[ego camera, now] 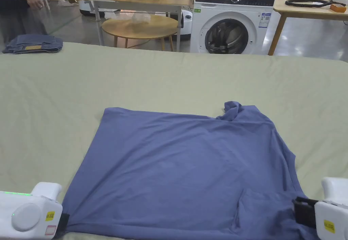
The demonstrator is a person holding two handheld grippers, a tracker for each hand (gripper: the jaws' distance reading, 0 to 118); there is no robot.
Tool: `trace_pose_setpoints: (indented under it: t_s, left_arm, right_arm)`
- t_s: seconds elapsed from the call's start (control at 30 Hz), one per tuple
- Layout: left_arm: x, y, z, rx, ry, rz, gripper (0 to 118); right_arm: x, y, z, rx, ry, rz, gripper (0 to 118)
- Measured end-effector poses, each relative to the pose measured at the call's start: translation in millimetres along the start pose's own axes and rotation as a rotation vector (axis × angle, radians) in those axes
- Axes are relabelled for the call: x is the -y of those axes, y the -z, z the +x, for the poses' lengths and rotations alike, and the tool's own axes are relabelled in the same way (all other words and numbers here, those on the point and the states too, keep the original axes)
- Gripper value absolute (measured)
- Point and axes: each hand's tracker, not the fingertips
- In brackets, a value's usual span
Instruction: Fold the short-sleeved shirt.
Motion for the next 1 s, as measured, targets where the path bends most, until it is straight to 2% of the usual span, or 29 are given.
trace_pose_setpoints:
  t_s: [0.1,0.27,0.3,0.33,0.37,0.43,0.5,0.73,1.0]
  left_arm:
    - [1,1,-3,0.012,-0.022,0.008,0]
    - [2,2,-6,0.021,-0.046,0.015,0]
    - [3,2,-5,0.021,-0.047,0.015,0]
    - [3,2,-5,0.020,-0.046,0.017,0]
    - [2,2,-5,0.020,-0.046,0.018,0]
    - [3,2,-6,0.022,-0.046,0.021,0]
    - [3,0,-10,0.036,-0.063,0.035,0]
    - [-17,-28,-21,0.086,-0.096,0.147,0]
    - [-91,-44,-26,0.090,-0.068,0.253,0]
  right_arm:
    - [15,9,13,-0.019,0.034,-0.092,70]
    - [38,37,6,-0.060,0.057,-0.208,70]
    - [42,44,6,-0.086,0.069,-0.216,66]
    - [45,49,4,-0.102,0.079,-0.214,54]
    - [47,50,1,-0.111,0.078,-0.197,30]
    - [47,49,-6,-0.122,0.053,-0.180,8]
    - [43,46,-9,-0.098,0.048,-0.177,6]
    - [17,13,10,-0.145,0.092,-0.067,5]
    - [-54,0,4,-0.153,0.092,0.050,5]
